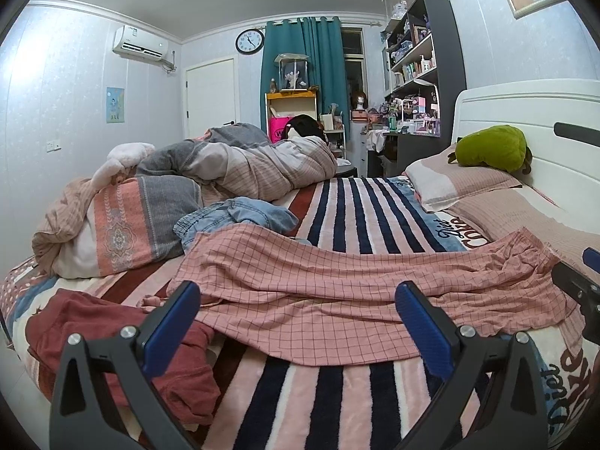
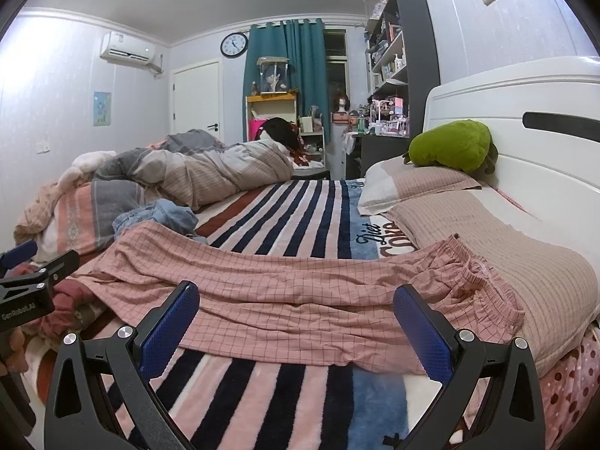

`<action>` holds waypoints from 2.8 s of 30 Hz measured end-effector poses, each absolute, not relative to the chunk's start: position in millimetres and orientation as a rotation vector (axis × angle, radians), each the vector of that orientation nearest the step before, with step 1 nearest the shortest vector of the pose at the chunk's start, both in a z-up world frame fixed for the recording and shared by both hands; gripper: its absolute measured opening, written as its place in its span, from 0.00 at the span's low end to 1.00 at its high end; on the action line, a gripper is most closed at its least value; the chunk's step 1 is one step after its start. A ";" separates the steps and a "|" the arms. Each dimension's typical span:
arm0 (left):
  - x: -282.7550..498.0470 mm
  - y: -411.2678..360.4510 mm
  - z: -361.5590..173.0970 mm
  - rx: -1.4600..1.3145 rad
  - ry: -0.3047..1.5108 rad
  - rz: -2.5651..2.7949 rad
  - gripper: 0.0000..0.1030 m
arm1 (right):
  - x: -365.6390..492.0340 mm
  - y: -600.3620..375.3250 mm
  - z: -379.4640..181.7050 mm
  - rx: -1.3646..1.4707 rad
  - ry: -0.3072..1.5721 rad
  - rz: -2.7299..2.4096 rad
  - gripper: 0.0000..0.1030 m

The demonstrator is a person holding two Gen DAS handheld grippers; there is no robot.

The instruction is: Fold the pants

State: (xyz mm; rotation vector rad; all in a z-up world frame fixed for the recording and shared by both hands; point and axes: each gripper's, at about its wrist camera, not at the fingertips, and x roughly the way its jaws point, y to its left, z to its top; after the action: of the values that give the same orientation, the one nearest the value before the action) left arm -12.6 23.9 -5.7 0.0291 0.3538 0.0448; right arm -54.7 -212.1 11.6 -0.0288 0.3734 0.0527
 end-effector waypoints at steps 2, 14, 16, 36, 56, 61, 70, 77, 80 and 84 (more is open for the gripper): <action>-12.5 23.9 -5.5 0.029 0.354 0.045 0.99 | -54.7 -211.8 11.7 -0.031 0.373 0.051 0.99; -7.9 20.8 -11.5 0.021 0.371 0.017 0.99 | -59.8 -207.7 9.4 -0.058 0.389 0.051 0.99; -5.2 19.7 -13.9 0.015 0.378 0.004 0.99 | -59.7 -208.0 9.7 -0.048 0.388 0.062 0.99; 84.9 44.4 -144.3 -0.239 0.816 -0.137 0.94 | 36.2 -327.5 -136.7 0.400 0.923 0.216 0.73; 145.9 61.0 -153.2 -0.349 0.794 -0.053 0.09 | 81.1 -345.6 -141.0 0.469 0.831 0.052 0.19; 132.2 63.4 -132.5 -0.302 0.703 -0.040 0.01 | 74.6 -347.0 -130.0 0.440 0.793 0.052 0.05; 119.0 67.5 -106.5 -0.260 0.635 -0.043 0.01 | 61.3 -345.3 -100.1 0.400 0.720 0.104 0.02; 108.4 73.3 -91.5 -0.236 0.598 -0.040 0.01 | 55.6 -337.2 -79.8 0.375 0.676 0.149 0.02; 104.8 72.8 -85.1 -0.226 0.584 -0.046 0.01 | 61.0 -336.7 -68.2 0.365 0.654 0.150 0.02; 98.3 73.9 -74.9 -0.221 0.565 -0.058 0.01 | 72.2 -335.1 -55.1 0.341 0.637 0.159 0.02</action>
State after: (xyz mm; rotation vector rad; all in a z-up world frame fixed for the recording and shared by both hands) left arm 98.3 73.9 -74.9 -0.2205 0.5651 -0.0584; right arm 72.2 -335.1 -55.1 0.3407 0.6375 0.1594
